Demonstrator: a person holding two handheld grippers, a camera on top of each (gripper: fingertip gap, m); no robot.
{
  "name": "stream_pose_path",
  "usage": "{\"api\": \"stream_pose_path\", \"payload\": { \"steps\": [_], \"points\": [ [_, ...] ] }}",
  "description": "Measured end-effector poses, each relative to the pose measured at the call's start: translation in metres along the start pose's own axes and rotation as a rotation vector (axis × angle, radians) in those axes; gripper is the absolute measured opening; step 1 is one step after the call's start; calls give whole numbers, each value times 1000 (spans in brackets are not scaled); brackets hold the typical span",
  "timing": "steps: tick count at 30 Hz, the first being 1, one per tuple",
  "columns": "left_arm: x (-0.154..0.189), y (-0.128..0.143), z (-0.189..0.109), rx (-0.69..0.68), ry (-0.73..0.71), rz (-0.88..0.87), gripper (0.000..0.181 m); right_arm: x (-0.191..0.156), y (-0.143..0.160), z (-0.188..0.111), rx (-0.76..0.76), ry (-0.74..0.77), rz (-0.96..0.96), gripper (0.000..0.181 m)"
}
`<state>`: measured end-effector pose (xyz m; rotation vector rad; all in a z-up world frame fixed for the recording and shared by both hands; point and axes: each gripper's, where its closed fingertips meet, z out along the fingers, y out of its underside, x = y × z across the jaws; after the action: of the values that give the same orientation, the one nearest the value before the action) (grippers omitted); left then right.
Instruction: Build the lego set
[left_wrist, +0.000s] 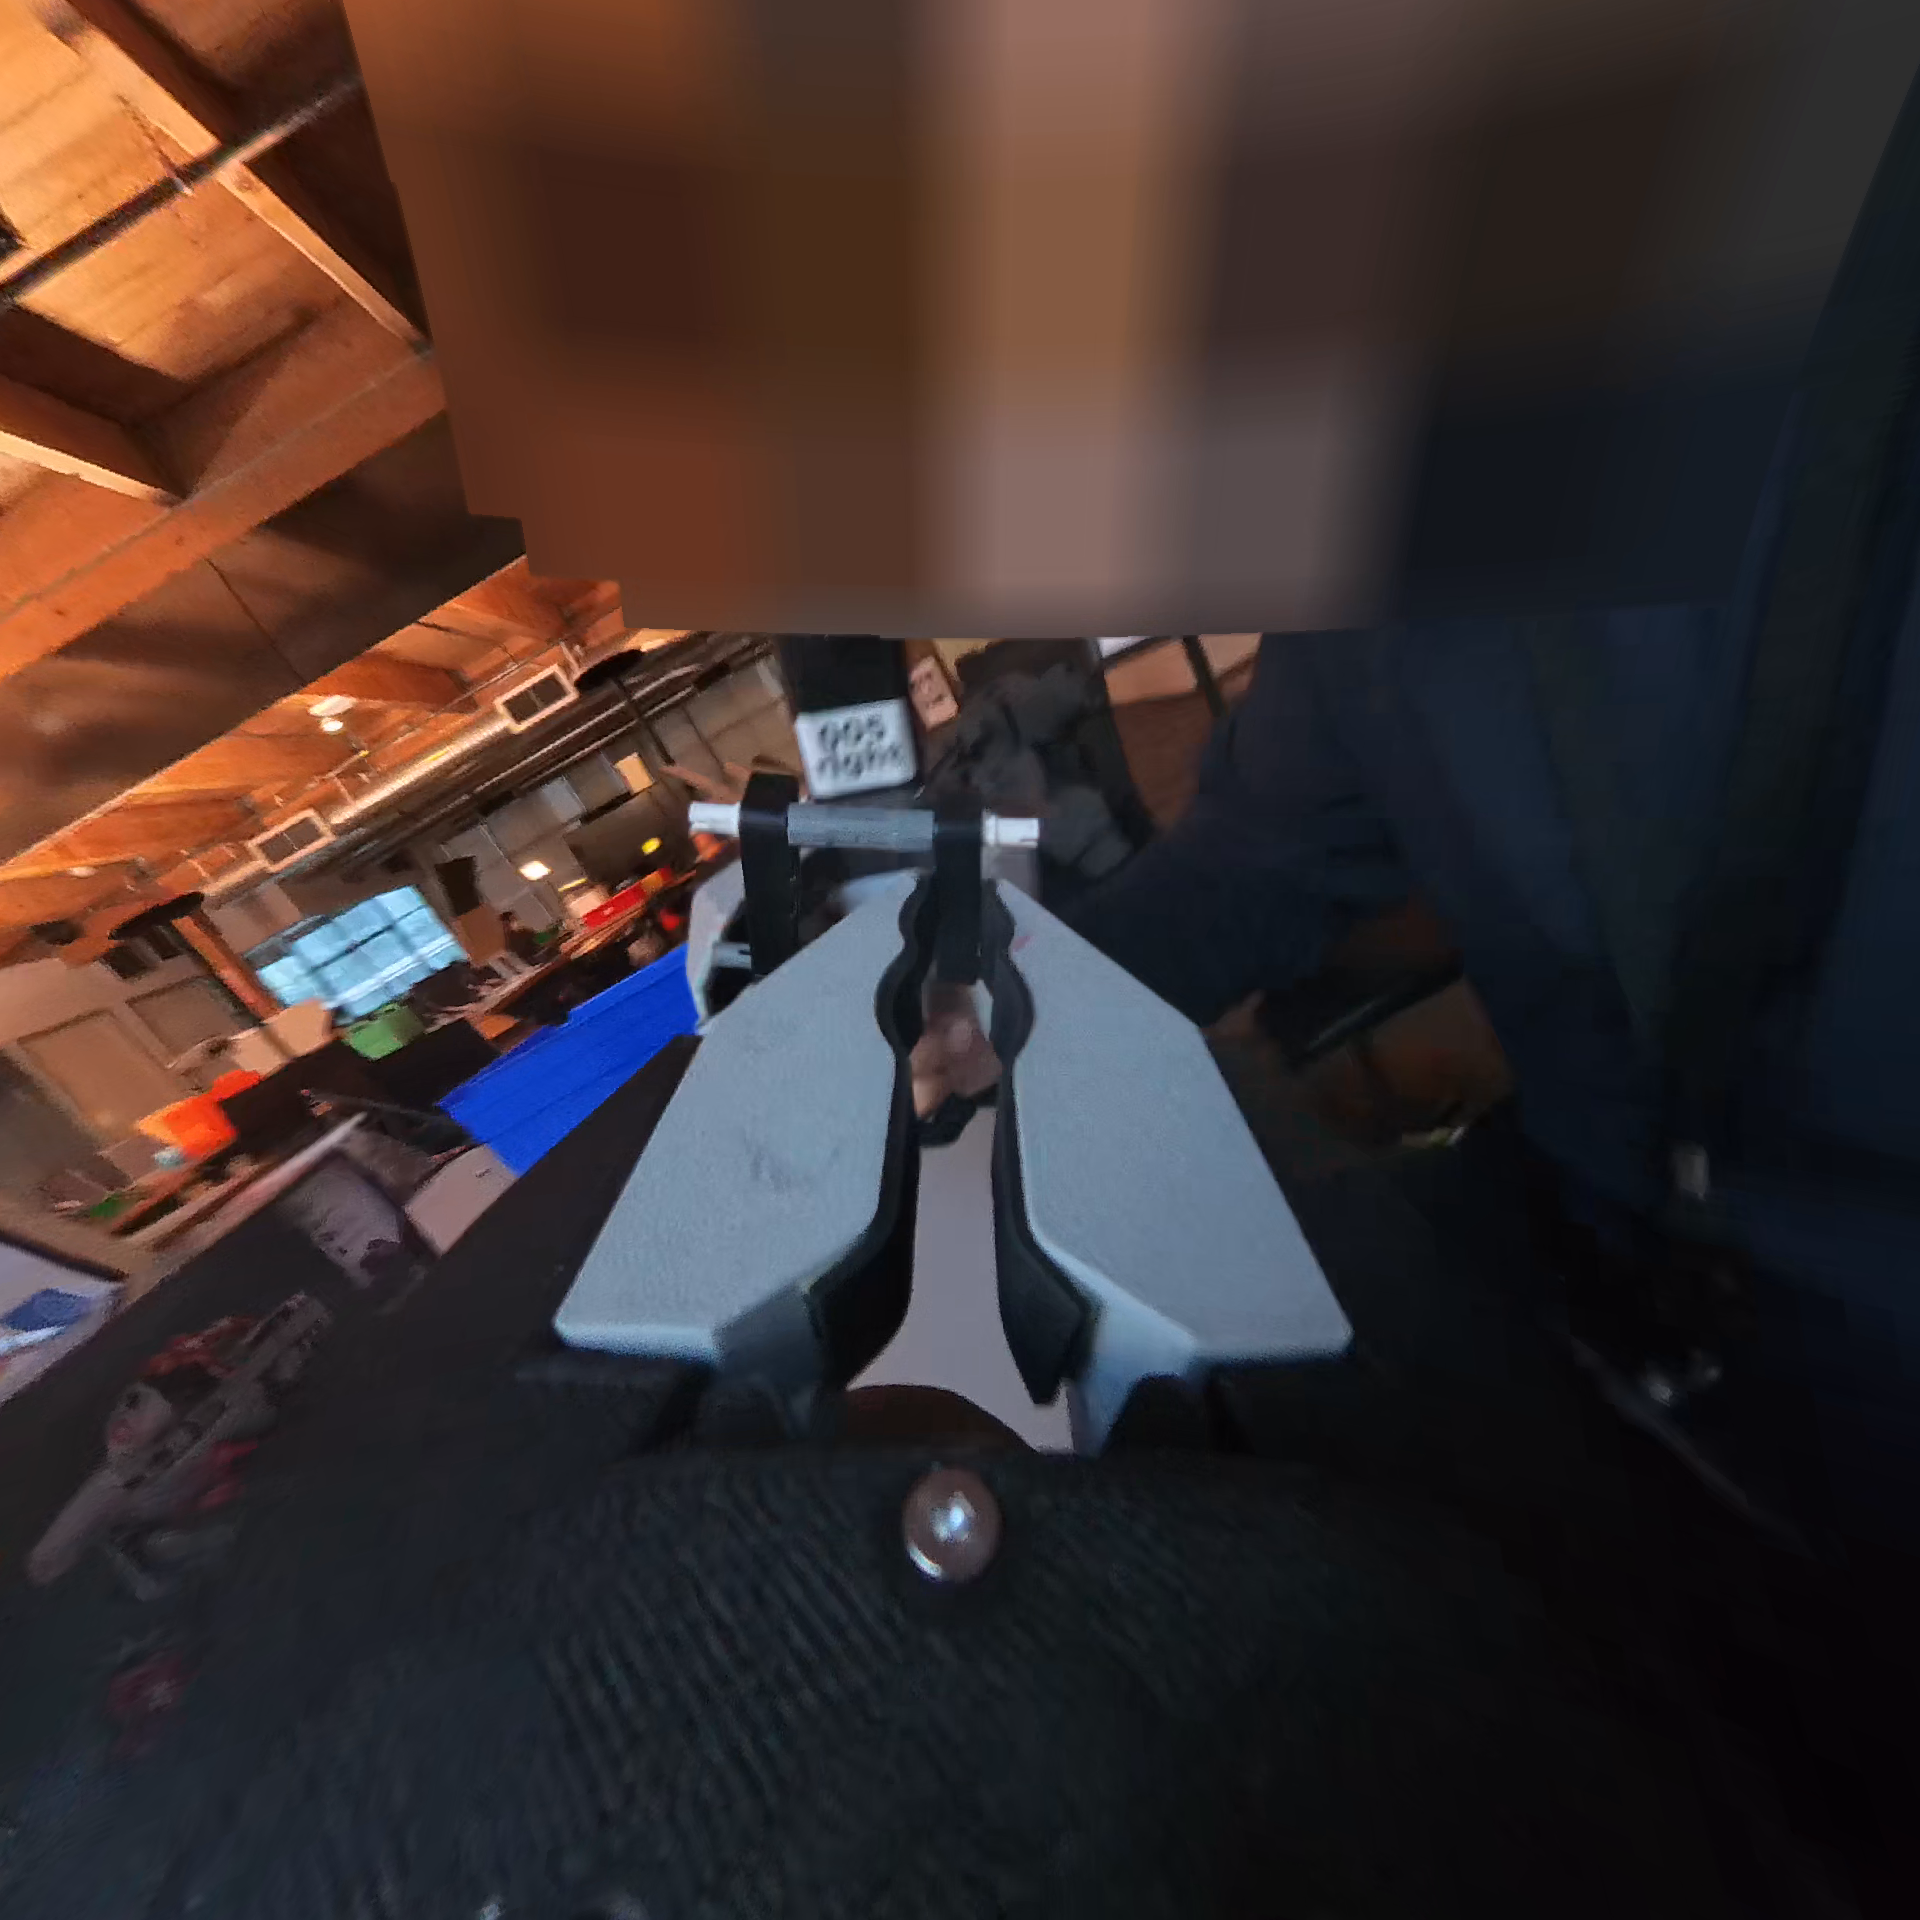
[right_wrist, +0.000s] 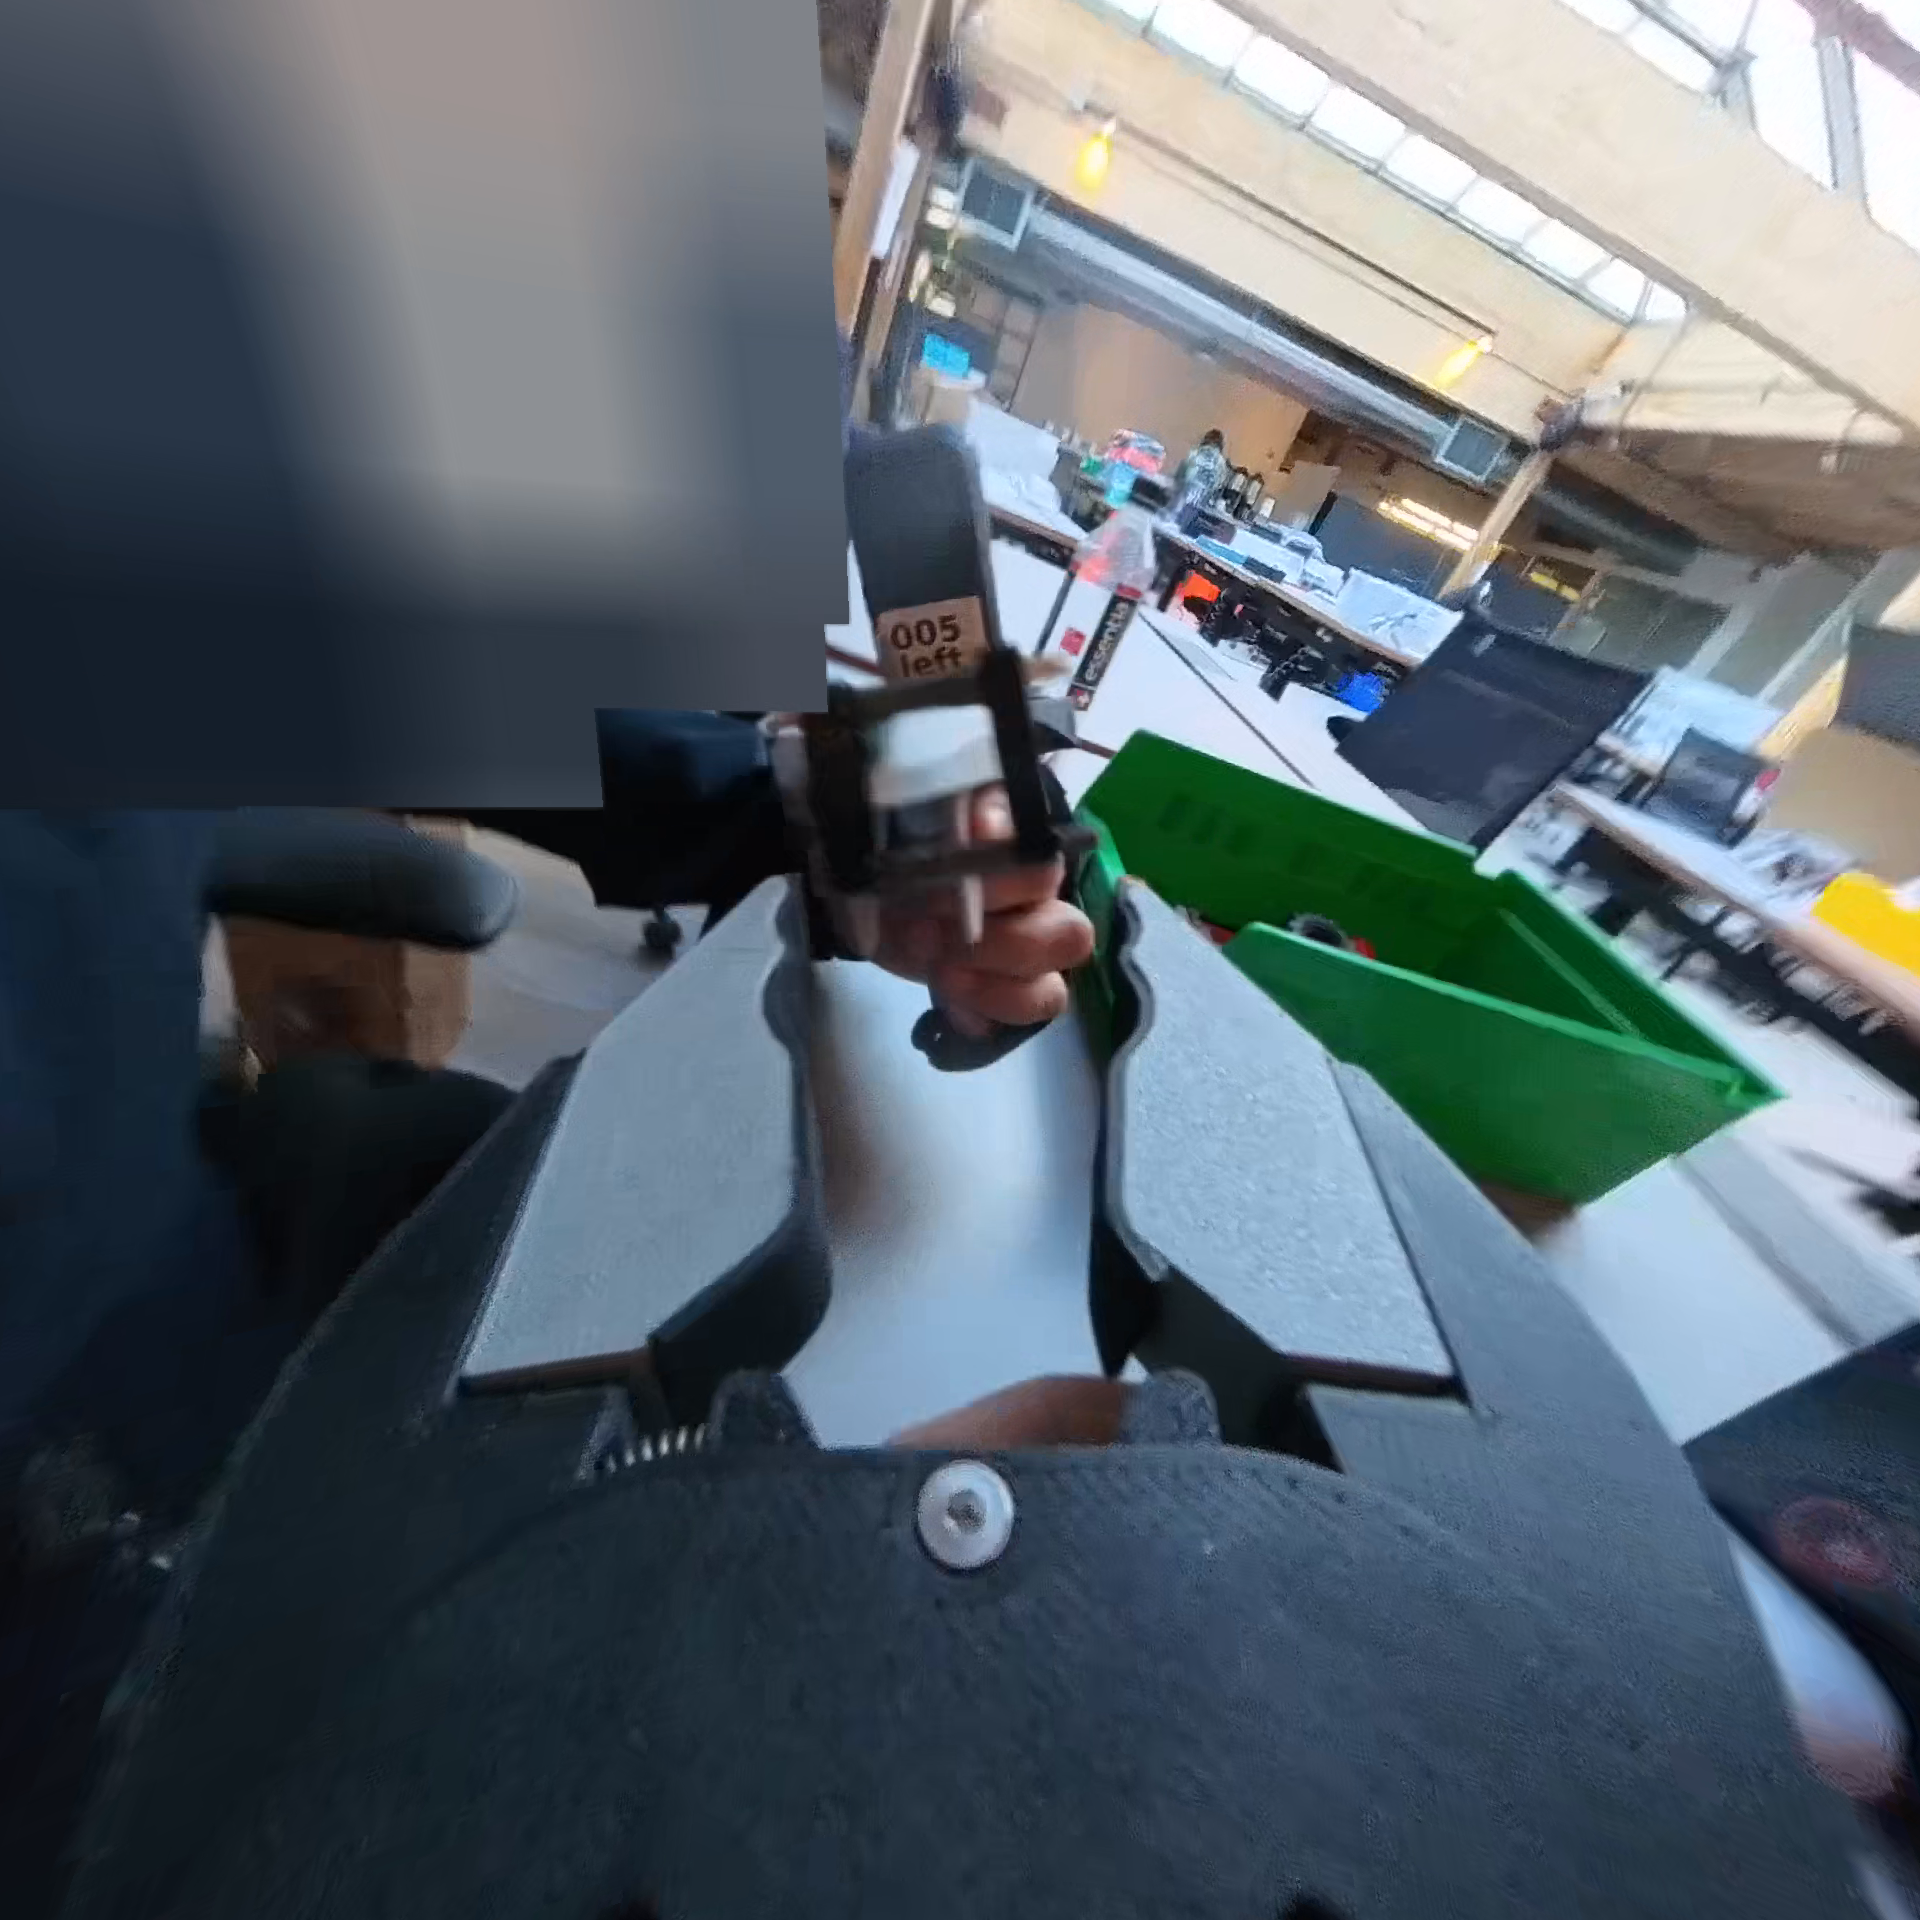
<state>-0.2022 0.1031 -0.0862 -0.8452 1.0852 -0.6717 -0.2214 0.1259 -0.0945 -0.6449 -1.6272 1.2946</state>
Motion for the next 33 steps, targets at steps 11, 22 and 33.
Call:
{"api": "stream_pose_path", "payload": {
  "steps": [11, 22, 33],
  "points": [
    [-9, -23, -5, 307, 254, -551, 5, -8, -5, -2, 142, -485, 668, 38],
    [-53, 21, -11, 156, 9, -791, 7, 42, -3, -19, 223, -220, 670, 8],
    [-82, 91, -23, -200, -327, -861, 29, 91, 41, -27, 216, 50, 890, 6]
  ]
}}
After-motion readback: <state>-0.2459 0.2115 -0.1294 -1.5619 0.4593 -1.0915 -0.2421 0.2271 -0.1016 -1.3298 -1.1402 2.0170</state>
